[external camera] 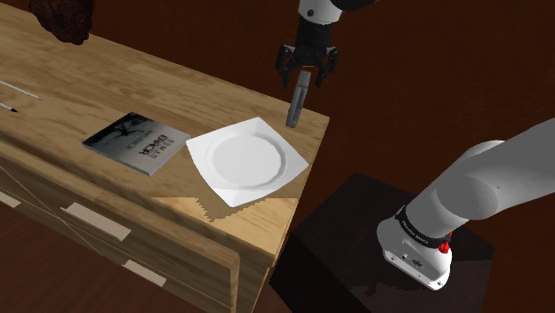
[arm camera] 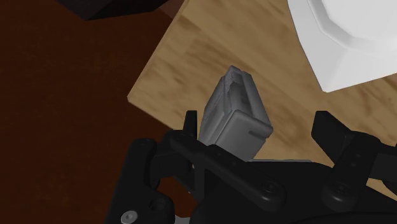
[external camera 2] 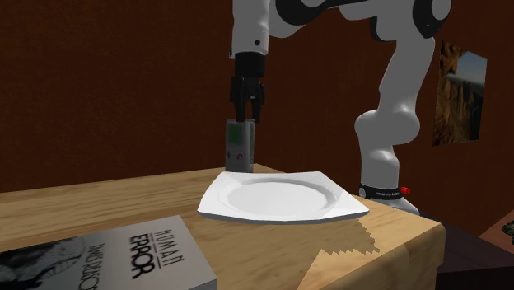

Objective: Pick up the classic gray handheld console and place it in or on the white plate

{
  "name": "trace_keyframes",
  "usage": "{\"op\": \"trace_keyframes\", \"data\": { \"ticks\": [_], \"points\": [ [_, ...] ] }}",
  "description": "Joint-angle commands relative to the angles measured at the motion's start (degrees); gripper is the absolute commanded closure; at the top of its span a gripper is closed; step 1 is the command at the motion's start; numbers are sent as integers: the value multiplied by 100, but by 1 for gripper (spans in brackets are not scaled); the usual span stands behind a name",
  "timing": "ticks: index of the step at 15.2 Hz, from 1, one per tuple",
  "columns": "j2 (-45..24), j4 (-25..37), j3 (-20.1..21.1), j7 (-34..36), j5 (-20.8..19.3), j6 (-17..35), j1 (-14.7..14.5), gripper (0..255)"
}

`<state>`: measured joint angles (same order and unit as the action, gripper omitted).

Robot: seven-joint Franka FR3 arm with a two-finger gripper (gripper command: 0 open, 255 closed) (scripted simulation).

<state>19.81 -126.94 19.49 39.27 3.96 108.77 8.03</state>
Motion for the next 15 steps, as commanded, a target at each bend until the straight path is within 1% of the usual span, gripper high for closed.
{"op": "trace_keyframes", "data": {
  "ticks": [1,3,11,12,15],
  "points": [
    [-31,-140,14,13,-3,176,1,0],
    [-55,-241,23,17,-5,300,1,0],
    [-56,-239,23,17,-5,299,1,0],
    [-56,-239,23,17,-5,299,1,255],
    [-57,-239,23,17,-5,299,1,255]
  ]
}}
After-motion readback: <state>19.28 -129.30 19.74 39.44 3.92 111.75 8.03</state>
